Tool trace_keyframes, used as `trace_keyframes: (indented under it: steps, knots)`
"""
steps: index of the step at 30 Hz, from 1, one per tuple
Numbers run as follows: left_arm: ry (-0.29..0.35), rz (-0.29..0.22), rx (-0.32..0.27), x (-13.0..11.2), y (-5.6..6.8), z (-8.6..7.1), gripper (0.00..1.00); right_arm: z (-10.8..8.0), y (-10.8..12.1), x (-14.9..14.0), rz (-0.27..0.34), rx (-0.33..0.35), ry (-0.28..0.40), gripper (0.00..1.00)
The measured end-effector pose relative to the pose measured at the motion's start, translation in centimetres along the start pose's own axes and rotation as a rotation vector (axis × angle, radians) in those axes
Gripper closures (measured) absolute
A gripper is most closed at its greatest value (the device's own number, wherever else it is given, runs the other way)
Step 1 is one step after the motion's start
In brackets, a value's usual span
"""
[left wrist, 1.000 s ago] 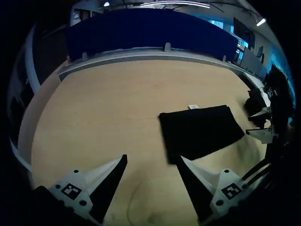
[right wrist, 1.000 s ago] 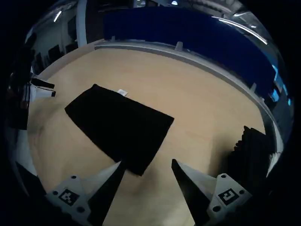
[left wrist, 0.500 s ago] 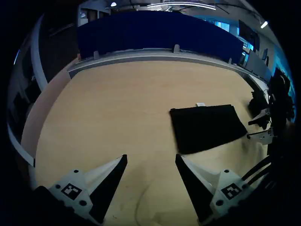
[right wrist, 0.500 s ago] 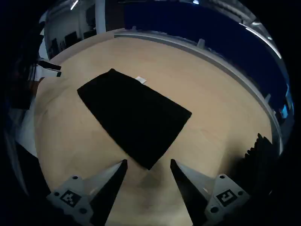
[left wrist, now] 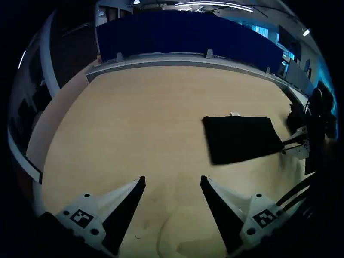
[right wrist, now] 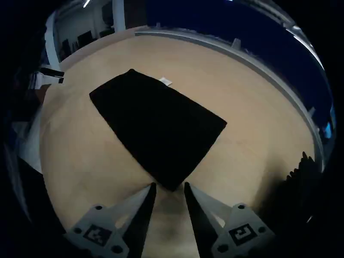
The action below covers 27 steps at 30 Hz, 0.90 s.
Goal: Fold towel
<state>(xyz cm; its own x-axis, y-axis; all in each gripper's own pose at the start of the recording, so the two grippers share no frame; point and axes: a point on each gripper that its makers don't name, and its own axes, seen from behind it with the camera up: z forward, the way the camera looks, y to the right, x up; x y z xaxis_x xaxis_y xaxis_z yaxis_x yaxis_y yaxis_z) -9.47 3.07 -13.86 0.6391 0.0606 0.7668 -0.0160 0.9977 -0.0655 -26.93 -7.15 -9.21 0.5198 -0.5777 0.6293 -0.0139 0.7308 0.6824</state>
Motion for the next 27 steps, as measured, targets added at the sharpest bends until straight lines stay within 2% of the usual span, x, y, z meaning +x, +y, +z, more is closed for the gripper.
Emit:
trace_keyframes:
  steps: [9,13,21,27]
  knots:
    - [-0.005,-0.010,0.011,-0.7,-0.9,-0.2,0.05,0.3,0.1,-0.3,-0.007,0.001,-0.019,0.85]
    - [-0.007,-0.018,0.012,-0.9,-1.1,-0.2,0.05,0.3,0.1,-0.1,-0.008,0.001,-0.017,0.92]
    - [-0.006,-0.022,0.017,-0.9,-1.5,-0.5,0.05,-0.4,0.4,1.1,-0.029,-0.021,-0.001,0.94]
    - [0.005,-0.030,0.024,-0.6,-2.1,-1.0,0.05,-1.8,0.2,4.2,-0.084,-0.036,0.031,0.94]
